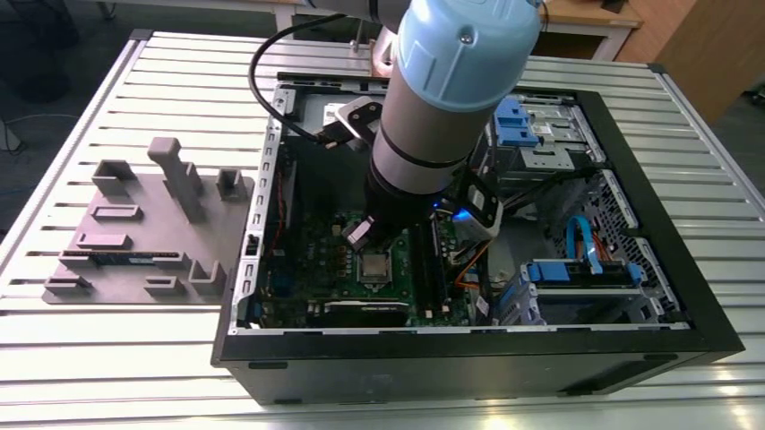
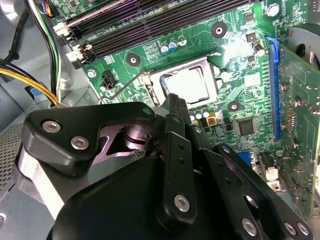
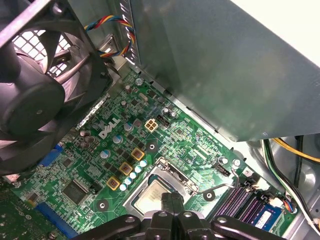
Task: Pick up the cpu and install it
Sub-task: 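Install the first cpu locking lever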
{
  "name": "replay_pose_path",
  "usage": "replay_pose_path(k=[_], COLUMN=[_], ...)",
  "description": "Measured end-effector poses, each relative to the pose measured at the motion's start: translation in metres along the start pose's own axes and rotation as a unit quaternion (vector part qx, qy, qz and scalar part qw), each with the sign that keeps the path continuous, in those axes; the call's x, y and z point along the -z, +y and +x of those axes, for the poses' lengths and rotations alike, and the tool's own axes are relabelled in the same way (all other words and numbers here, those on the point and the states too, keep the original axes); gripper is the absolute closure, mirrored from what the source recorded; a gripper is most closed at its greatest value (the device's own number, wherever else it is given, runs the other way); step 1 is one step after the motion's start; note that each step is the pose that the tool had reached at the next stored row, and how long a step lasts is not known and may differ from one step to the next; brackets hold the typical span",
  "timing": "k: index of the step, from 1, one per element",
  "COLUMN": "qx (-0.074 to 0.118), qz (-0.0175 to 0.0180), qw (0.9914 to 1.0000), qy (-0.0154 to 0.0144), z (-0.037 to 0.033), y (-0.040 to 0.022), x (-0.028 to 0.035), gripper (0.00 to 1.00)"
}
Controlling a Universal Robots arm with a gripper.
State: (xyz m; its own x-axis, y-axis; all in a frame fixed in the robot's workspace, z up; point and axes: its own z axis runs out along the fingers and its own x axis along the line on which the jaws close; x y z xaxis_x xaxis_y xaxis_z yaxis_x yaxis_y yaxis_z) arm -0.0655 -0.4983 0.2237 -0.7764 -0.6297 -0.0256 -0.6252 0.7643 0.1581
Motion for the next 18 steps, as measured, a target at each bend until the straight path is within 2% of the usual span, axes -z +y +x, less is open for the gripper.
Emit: replay_pose_path(k=[6, 8, 14, 18], qx=[0.0, 0.0, 0.002, 0.002], qz=[0.0, 0.0023, 0.0068, 0.007], qw=[1.0, 0.99999, 0.99994, 0.99994], qy=[0.0, -0.0027, -0.0083, -0.0083], z=[0.0, 0.0001, 0.0001, 0.0001], y=[0.0, 0.0001, 0.0001, 0.0002], x=[0.0001, 0.0001, 0.0, 0.0007], gripper=[0.89, 0.89, 0.89, 0.89])
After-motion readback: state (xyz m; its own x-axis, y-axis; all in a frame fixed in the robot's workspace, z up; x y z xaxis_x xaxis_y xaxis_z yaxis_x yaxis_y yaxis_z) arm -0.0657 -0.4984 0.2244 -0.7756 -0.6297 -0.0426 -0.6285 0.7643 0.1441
